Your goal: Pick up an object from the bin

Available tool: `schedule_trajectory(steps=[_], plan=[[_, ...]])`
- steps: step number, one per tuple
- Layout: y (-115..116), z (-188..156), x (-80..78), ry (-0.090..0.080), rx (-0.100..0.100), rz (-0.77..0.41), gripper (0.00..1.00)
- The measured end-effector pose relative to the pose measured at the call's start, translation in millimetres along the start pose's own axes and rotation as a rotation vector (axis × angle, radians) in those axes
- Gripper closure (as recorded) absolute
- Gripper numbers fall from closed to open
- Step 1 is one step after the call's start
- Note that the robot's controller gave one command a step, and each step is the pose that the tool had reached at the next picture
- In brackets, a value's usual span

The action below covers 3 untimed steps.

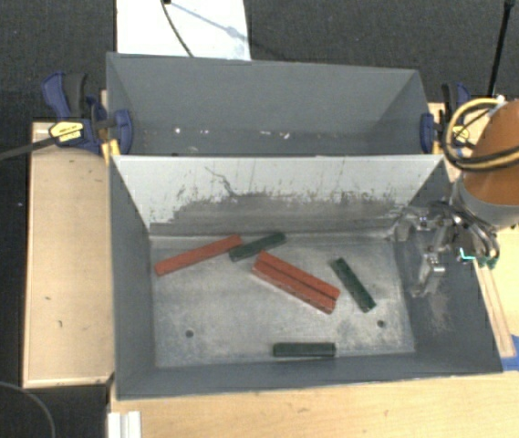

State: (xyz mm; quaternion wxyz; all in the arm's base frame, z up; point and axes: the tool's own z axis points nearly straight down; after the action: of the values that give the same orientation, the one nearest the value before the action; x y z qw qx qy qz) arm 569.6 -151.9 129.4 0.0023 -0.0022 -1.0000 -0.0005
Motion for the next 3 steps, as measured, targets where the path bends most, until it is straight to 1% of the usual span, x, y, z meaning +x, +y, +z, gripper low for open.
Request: schedule_trajectory(steps=[1, 2, 3], plan=[[32, 59, 11.5, -0.005, 0.001, -0.298, 0.00], [111, 59, 26.4, -0.005, -0.003, -0.407, 0.00], [106, 59, 26.1, -0.005, 0.001, -0.405, 1.00]])
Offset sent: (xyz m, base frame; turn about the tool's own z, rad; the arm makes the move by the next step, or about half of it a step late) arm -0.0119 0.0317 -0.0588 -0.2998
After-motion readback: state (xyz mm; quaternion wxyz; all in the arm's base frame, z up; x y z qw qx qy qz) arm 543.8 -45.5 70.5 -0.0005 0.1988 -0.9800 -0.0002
